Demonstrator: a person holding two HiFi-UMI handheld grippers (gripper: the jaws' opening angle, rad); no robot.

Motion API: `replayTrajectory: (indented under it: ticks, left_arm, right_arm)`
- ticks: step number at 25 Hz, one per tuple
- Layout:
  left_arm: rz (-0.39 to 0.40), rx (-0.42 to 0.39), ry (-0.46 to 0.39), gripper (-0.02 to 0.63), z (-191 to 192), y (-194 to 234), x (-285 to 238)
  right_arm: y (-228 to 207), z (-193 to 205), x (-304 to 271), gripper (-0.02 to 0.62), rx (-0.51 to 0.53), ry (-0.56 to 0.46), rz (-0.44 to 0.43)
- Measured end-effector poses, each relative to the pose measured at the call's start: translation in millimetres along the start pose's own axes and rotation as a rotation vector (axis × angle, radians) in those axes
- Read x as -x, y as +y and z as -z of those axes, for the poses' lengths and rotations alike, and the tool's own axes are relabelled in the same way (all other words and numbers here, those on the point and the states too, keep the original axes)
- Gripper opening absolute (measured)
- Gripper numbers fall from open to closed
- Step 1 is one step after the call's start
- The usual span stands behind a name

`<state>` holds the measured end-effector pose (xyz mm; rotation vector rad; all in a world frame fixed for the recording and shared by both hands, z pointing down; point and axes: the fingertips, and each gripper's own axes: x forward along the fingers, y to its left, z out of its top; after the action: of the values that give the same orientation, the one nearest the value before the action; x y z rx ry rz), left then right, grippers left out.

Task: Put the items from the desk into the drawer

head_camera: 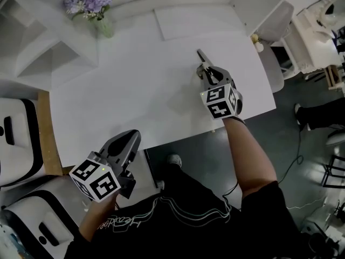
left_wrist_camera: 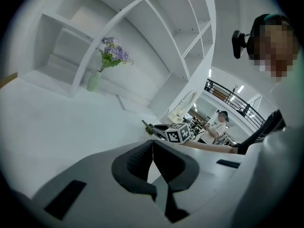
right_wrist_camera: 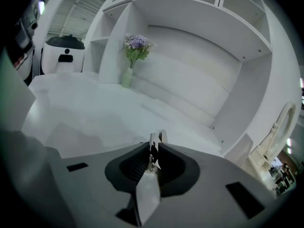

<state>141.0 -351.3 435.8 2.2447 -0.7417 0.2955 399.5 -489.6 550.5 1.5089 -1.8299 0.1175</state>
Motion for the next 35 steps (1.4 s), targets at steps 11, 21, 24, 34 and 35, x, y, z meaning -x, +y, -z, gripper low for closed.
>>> replayTrajectory:
  ticks: [11, 21, 24, 34, 35]
  left_arm:
    - [-0.007, -0.012, -0.013, 0.021, 5.5, -3.7, 26.3]
    - [0.017, -0.025, -0.054, 0.021, 11.7, -15.0, 78.0]
    - [0.028, -0.033, -0.062, 0.021, 19.1, -25.2, 100.1]
    - [0.041, -0.06, -0.122, 0.021, 42.4, -42.0, 185.6]
    - [0.037, -0.06, -0.125, 0.021, 45.5, -43.1, 194.1]
  right_arm:
    - [-11.7, -5.6, 16.7, 0.048, 0.059, 0.009, 0.063]
    - [29.0, -28.9, 96.7, 0.048, 0.089, -0.037, 0.07]
    - [56.0, -44.4, 132.9, 0.046, 0.061, -0.08, 0.039]
    - [175.6, -102.2, 244.0, 0.046, -0.044, -0.228, -0.159]
    - [187.5, -105.2, 253.8, 0.046, -0.046, -0.236, -0.175]
